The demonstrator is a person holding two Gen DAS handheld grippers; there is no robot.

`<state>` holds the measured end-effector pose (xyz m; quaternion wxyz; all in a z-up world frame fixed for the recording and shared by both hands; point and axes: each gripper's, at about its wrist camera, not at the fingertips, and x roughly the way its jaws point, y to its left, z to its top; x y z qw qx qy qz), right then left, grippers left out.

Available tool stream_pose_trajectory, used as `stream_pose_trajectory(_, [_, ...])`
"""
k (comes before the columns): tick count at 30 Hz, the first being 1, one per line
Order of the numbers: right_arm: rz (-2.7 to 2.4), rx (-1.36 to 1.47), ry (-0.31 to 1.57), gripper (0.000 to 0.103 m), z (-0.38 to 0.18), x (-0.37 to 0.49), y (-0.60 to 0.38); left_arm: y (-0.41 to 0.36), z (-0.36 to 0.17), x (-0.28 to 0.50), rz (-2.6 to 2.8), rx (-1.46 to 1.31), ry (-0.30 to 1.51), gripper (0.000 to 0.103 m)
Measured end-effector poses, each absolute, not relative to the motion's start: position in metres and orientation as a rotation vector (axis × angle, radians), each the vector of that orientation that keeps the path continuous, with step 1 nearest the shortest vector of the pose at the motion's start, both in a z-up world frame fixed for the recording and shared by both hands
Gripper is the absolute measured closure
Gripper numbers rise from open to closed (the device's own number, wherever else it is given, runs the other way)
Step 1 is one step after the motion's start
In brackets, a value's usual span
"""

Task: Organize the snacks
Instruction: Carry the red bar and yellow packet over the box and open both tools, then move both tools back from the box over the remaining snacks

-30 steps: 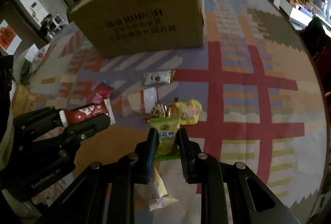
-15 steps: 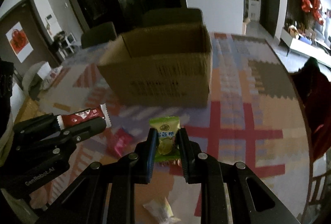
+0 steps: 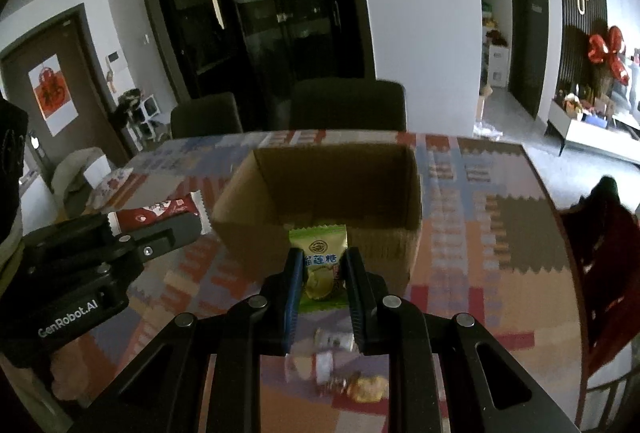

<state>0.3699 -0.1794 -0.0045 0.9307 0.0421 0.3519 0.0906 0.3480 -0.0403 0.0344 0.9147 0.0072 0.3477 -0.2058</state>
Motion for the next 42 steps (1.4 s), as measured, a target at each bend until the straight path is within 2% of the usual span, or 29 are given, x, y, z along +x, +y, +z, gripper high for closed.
stream_pose_trajectory(14, [0.195, 0.079, 0.725, 0.080, 0.012, 0.431, -0.181, -0.042, 0.052, 0.407, -0.392, 0.058, 0.707, 0.078])
stream_pose_trajectory(26, [0.169, 0.043, 0.766, 0.080, -0.001, 0.473, -0.180, -0.052, 0.031, 0.456, -0.378, 0.085, 0.779, 0.077])
stream_pose_trajectory(27, [0.165, 0.045, 0.769, 0.080, -0.003, 0.476, -0.181, -0.052, 0.031, 0.457, -0.362, 0.099, 0.770, 0.073])
stream_pose_trajectory(29, [0.153, 0.046, 0.775, 0.079, -0.005, 0.480, -0.183, -0.053, 0.030, 0.459, -0.345, 0.110, 0.763, 0.048])
stream_pose_trajectory(30, [0.135, 0.042, 0.782, 0.072, -0.007, 0.482, -0.184, -0.052, 0.030, 0.457, -0.342, 0.107, 0.758, 0.045])
stream_pose_trajectory(31, [0.121, 0.043, 0.783, 0.059, -0.008, 0.482, -0.186, -0.052, 0.031, 0.456, -0.337, 0.109, 0.753, 0.044])
stream_pose_trajectory(32, [0.114, 0.043, 0.781, 0.055, -0.008, 0.481, -0.187, -0.051, 0.031, 0.454, -0.328, 0.118, 0.749, 0.044])
stream_pose_trajectory(38, [0.100, 0.045, 0.783, 0.054, -0.009, 0.467, -0.191, -0.050, 0.031, 0.437, -0.312, 0.147, 0.747, 0.040])
stream_pose_trajectory(42, [0.103, 0.044, 0.770, 0.049, -0.005, 0.453, -0.192, -0.047, 0.035, 0.423, -0.308, 0.132, 0.744, 0.040])
